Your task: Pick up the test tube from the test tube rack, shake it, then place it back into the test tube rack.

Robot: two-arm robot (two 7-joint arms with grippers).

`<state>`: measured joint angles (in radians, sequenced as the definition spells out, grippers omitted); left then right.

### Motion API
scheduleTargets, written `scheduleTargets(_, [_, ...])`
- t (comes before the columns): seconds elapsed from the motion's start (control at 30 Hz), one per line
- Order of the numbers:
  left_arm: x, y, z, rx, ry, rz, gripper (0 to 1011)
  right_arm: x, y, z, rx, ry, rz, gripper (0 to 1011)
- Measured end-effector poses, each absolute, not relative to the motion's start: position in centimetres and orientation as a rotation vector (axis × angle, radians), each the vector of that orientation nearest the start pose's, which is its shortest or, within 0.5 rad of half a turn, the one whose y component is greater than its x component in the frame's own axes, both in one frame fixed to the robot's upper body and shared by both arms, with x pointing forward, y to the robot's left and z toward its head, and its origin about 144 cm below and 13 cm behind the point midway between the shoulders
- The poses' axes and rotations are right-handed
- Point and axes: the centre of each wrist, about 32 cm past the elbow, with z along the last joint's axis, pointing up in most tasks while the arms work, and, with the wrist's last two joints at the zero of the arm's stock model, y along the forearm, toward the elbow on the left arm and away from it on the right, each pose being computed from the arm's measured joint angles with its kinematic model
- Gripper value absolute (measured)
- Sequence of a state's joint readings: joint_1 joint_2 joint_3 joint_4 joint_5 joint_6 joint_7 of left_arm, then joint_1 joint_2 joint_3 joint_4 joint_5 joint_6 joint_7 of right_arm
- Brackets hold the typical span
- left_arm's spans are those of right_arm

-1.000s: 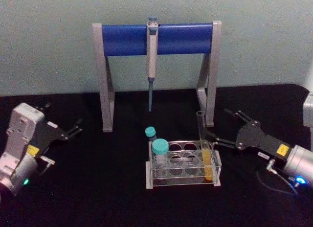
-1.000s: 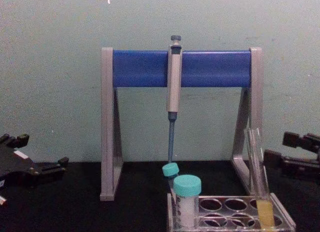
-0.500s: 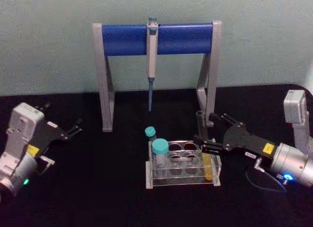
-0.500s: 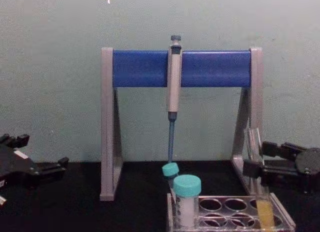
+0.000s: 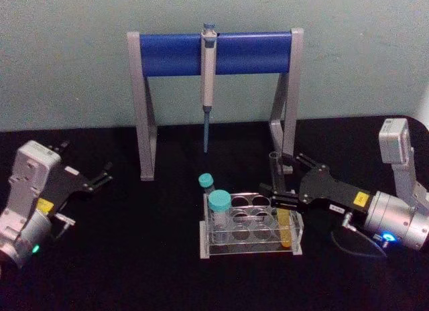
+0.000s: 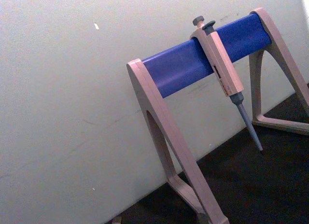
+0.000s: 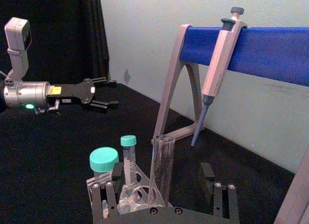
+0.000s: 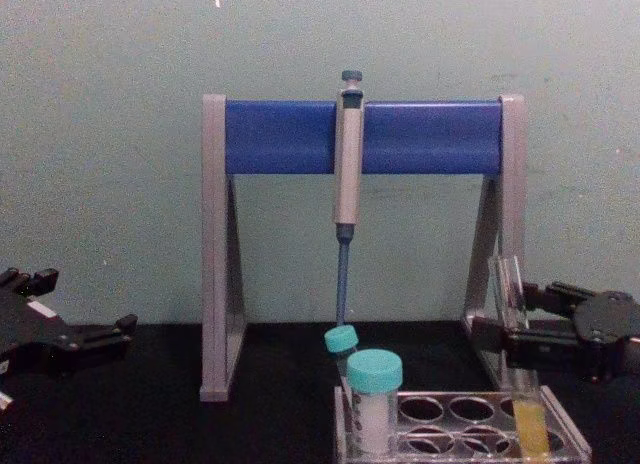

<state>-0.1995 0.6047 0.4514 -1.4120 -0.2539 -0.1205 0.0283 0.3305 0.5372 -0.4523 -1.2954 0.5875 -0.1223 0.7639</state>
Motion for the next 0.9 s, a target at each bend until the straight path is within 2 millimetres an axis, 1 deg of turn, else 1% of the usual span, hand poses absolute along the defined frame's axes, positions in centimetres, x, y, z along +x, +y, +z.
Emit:
scheduleTargets(0.43, [48.86,30.97,113.98,0.304,-0.285,1.248,1001,53.23,-30.58,115.71,-0.051,0.007,-0.56,1000])
scheduleTargets(0.9, [48.86,30.96,113.98,0.304,-0.285,1.248,1001,53.25,-30.6,115.73,-0.052,0.008,-0.561,1000])
